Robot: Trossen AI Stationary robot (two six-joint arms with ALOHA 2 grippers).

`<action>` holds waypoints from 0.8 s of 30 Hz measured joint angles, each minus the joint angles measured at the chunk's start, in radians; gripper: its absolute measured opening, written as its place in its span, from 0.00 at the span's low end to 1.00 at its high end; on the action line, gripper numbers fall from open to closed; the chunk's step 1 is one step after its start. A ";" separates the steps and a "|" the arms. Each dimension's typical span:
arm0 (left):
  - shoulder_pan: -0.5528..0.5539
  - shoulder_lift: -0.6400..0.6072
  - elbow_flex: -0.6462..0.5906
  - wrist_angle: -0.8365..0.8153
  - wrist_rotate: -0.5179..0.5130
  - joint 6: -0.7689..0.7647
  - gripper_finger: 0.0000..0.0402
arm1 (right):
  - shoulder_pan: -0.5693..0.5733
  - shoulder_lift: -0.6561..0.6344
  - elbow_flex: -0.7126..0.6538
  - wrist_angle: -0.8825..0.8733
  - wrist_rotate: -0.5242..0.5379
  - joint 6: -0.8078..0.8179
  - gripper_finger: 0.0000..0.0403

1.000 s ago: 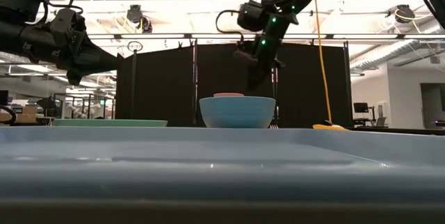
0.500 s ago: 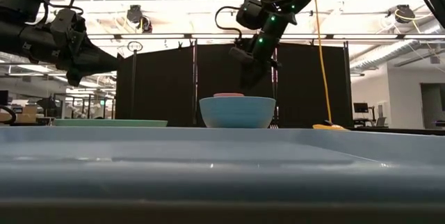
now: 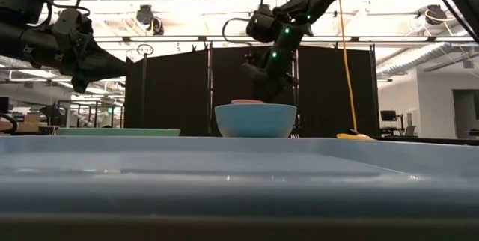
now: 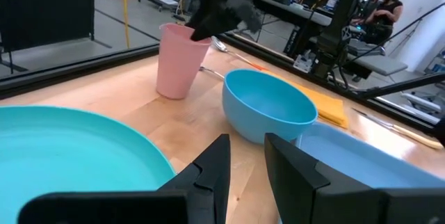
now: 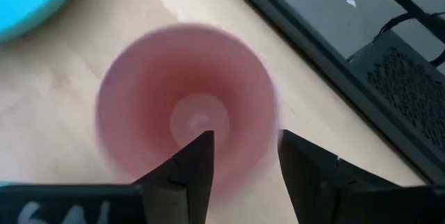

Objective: Set up tray
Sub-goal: Put the pink cup on the blue tray

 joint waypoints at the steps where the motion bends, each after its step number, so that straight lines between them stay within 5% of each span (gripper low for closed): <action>1: 0.000 0.000 0.000 0.001 0.002 0.000 0.23 | 0.000 0.005 0.000 0.010 0.001 0.000 0.37; 12: 0.000 0.000 0.000 0.000 0.006 0.006 0.23 | 0.000 0.015 0.002 0.027 0.000 0.007 0.31; 19: 0.000 0.000 0.000 0.000 0.006 0.006 0.23 | -0.001 0.015 0.002 0.061 -0.001 -0.017 0.04; 24: 0.000 0.000 0.000 0.003 0.005 0.005 0.23 | 0.006 0.014 0.002 0.114 -0.003 -0.027 0.01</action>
